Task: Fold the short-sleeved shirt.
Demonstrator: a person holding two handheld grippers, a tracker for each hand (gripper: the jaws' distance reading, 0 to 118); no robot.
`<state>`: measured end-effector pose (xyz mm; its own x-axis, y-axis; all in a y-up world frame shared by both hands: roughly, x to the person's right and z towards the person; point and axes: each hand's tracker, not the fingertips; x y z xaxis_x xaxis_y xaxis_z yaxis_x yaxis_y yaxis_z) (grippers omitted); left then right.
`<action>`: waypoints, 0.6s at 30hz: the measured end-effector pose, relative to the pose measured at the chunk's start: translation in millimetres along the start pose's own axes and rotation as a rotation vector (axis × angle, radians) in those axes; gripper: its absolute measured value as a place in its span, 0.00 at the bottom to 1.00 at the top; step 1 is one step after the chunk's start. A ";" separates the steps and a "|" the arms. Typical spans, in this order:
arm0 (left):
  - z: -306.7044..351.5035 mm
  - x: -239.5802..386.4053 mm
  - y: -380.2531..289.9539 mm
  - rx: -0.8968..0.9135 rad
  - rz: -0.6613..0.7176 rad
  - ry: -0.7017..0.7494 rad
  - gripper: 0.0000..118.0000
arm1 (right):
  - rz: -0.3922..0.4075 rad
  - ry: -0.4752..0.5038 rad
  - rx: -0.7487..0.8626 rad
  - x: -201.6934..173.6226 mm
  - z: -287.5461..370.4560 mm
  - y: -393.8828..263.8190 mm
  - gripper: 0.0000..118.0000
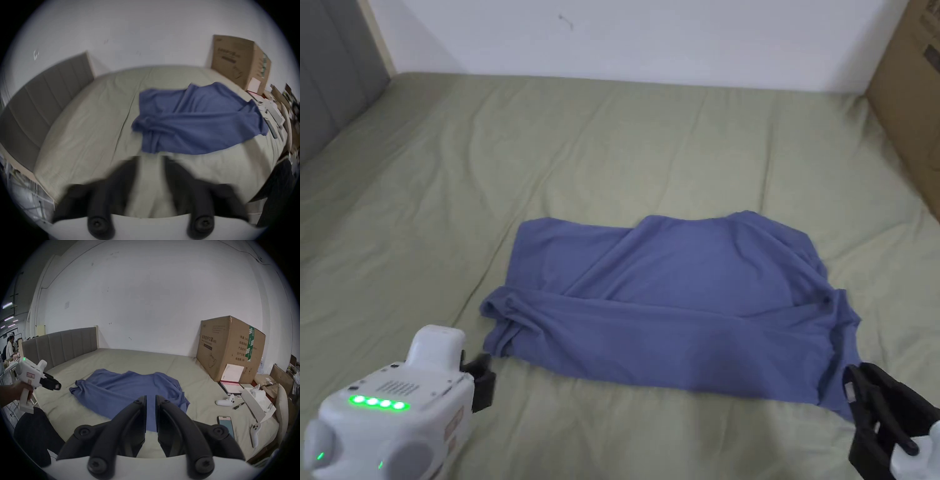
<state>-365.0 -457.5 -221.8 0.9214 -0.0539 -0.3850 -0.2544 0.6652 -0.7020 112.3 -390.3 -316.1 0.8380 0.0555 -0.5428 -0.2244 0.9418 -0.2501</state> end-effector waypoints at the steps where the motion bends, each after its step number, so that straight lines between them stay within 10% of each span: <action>1: -13.0 2.1 2.1 -0.015 -0.004 0.020 0.73 | -0.004 -0.006 -0.031 3.6 -3.8 -2.3 0.10; 2: -23.8 -0.1 3.7 -0.023 -0.011 0.018 0.89 | -0.010 -0.011 -0.062 6.9 -7.9 -4.5 0.10; 8: -78.5 2.3 21.4 -0.026 -0.039 0.026 0.78 | -0.026 -0.110 -0.243 35.6 -44.9 -27.8 0.10; 12: -97.7 5.6 26.4 -0.079 -0.048 0.035 0.13 | -0.084 -0.199 -0.383 66.1 -83.8 -45.5 0.14; 15: -101.1 14.1 23.1 -0.098 -0.106 0.036 0.10 | -0.170 -0.178 -0.511 83.5 -116.7 -59.8 0.86; 18: -100.4 15.1 21.9 -0.095 -0.117 0.040 0.06 | -0.166 -0.148 -0.533 85.8 -143.4 -76.4 0.87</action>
<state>-386.1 -518.6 -303.2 0.9344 -0.1577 -0.3195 -0.1744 0.5795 -0.7961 130.0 -505.0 -458.5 0.9354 0.0028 -0.3535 -0.2713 0.6468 -0.7128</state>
